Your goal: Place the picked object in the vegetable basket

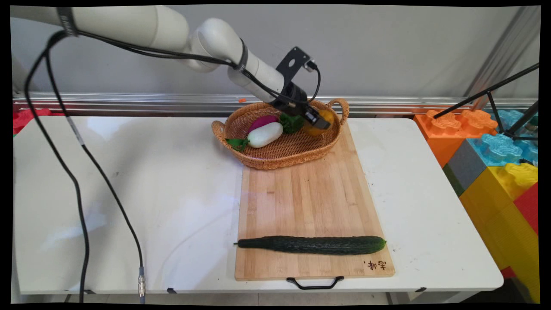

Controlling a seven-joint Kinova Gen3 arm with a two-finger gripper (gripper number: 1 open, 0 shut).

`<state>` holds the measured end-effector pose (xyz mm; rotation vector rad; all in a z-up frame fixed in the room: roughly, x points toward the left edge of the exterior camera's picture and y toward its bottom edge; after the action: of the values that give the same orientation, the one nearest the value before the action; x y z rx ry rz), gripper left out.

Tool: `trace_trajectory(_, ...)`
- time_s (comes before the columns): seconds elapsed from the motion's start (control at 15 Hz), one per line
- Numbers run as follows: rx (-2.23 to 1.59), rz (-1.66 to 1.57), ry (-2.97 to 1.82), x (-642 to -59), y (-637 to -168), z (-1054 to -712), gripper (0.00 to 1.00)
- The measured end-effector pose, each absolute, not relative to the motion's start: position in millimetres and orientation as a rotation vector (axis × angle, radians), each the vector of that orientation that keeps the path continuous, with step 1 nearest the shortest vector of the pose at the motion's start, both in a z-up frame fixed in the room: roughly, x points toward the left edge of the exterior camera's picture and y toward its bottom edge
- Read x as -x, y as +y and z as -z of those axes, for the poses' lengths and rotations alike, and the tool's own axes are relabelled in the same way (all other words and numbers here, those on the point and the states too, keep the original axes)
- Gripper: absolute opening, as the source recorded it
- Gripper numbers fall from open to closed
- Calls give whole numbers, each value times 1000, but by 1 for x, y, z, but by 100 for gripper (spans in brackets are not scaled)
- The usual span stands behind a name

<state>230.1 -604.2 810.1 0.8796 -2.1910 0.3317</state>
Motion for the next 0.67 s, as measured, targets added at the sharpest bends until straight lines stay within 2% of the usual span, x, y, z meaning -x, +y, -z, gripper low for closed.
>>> trace_trajectory(0.47, -933, -359, -2207, -229, -630, -777, 0)
trace_trajectory(0.53, -925, -354, -2201, -224, -631, -777, 100)
trace_trajectory(0.67, -901, -341, -2195, -214, -633, -782, 100)
